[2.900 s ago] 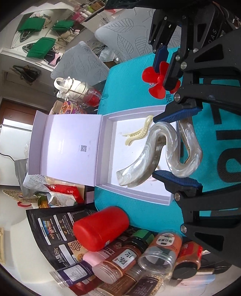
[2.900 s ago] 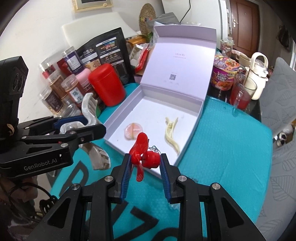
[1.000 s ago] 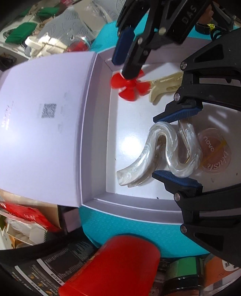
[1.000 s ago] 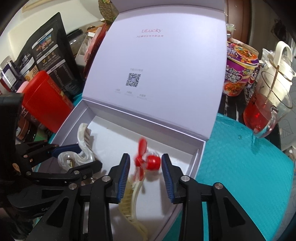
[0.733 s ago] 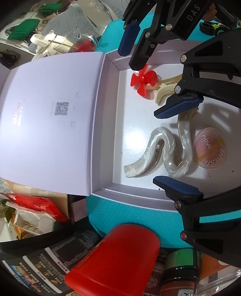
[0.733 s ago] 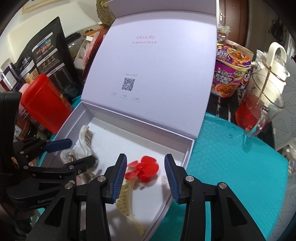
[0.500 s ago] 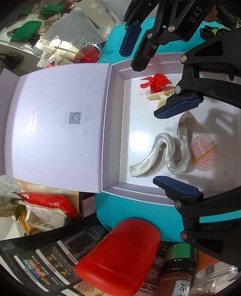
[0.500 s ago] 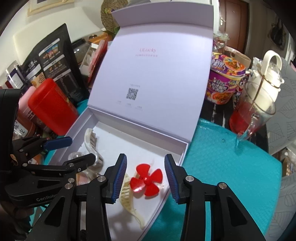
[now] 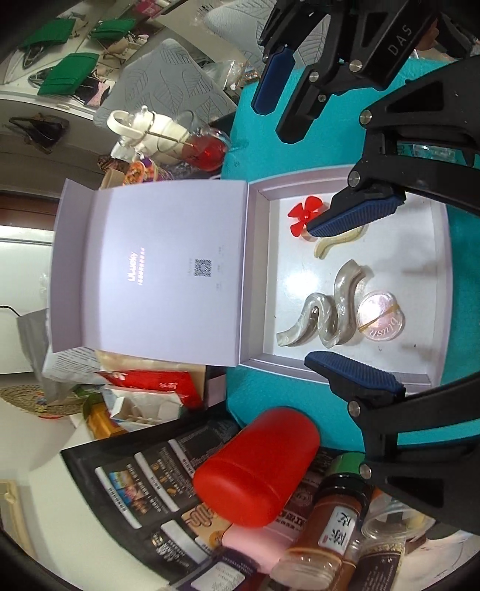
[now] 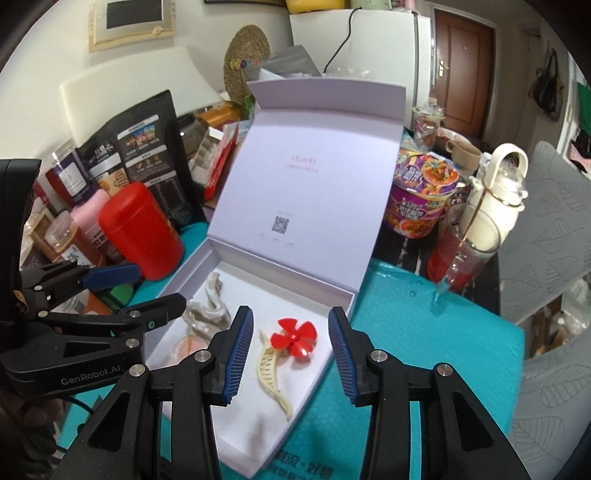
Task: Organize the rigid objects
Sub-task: 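Move both tools back toward the clear plastic piece and black claw clip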
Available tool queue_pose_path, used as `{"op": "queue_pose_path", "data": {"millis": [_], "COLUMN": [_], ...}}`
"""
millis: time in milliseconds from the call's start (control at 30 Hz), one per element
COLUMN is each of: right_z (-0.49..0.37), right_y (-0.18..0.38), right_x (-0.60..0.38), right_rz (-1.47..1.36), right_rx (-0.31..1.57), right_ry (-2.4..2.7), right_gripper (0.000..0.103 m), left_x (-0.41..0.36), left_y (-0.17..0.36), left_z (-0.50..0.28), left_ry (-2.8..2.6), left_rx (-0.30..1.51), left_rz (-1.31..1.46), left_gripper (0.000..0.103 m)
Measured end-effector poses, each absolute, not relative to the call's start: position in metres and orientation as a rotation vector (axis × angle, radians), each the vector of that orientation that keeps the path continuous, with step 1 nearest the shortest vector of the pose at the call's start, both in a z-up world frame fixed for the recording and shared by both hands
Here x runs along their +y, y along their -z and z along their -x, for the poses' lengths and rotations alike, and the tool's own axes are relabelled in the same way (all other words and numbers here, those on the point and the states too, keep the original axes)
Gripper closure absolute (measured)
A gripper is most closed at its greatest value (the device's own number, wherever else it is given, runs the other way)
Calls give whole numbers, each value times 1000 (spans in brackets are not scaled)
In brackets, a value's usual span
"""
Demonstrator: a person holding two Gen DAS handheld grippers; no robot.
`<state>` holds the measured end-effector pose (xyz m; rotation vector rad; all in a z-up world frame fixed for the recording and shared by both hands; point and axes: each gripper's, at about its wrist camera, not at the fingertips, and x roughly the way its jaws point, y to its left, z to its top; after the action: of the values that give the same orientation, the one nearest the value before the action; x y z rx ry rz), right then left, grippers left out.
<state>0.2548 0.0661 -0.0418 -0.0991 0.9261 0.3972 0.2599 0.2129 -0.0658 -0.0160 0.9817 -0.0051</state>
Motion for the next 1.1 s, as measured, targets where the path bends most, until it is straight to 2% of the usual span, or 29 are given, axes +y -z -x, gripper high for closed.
{"op": "queue_pose_path", "data": {"millis": [500,1100], "right_z": [-191,-100], "right_y": [-21,-46], "right_x": [38,-19], "right_rz": [82,90], "right_rx": [823,775], "right_ry": [-387,-373], "right_gripper": [61,61], "left_x": [179,111], "left_y": [2,-20], "left_z": [-196,-117], "left_ry": [5,26], "left_rx": [870,820], "left_rz": [8,-16], "left_gripper": [39,39]}}
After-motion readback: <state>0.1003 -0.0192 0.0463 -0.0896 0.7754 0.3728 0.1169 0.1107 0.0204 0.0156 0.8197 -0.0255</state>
